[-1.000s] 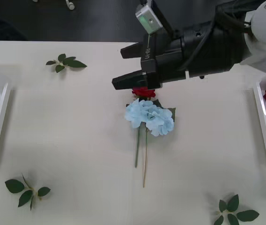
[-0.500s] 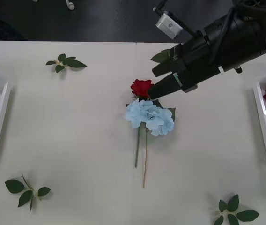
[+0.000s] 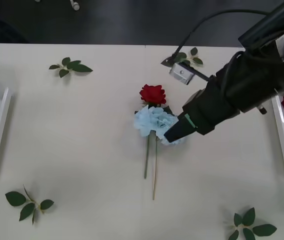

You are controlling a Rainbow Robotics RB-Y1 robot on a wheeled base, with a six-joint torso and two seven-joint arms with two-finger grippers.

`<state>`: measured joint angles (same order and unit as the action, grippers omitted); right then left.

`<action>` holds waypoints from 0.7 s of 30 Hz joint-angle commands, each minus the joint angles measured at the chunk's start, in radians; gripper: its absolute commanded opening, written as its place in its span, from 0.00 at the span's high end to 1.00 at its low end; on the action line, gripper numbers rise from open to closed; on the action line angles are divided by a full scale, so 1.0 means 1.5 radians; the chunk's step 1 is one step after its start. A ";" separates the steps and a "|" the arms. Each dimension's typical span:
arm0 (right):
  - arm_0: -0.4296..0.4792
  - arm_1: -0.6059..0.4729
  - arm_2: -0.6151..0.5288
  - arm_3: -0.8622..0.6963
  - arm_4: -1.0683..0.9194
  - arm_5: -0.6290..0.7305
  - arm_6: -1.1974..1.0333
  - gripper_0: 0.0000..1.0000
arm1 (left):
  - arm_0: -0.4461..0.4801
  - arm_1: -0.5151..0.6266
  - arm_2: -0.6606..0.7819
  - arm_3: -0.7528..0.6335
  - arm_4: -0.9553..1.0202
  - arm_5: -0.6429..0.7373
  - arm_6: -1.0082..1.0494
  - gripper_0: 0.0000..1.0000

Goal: Put the red flowers into the right box and the blue flowers into the left box

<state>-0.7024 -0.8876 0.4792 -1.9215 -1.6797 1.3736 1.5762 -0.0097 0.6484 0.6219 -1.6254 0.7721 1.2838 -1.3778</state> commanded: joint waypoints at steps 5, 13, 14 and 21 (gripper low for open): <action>0.102 0.034 -0.007 -0.141 0.153 -0.002 -0.237 0.00 | -0.058 0.037 -0.023 0.064 -0.060 -0.014 -0.005 0.98; 0.152 0.125 0.000 -0.155 0.292 0.068 -0.412 0.01 | -0.057 0.037 -0.031 0.064 -0.064 -0.016 -0.005 0.84; 0.156 0.139 0.000 -0.155 0.311 0.076 -0.433 0.00 | -0.057 0.037 -0.031 0.064 -0.064 -0.017 -0.005 0.78; 0.196 0.224 0.017 -0.154 0.481 0.127 -0.553 0.00 | -0.056 0.037 -0.030 0.064 -0.049 -0.017 -0.005 0.00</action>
<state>-0.4190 -0.5787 0.4843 -2.1284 -1.0097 1.5608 0.8259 -0.0970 0.6726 0.5666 -1.5148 0.6904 1.2633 -1.3779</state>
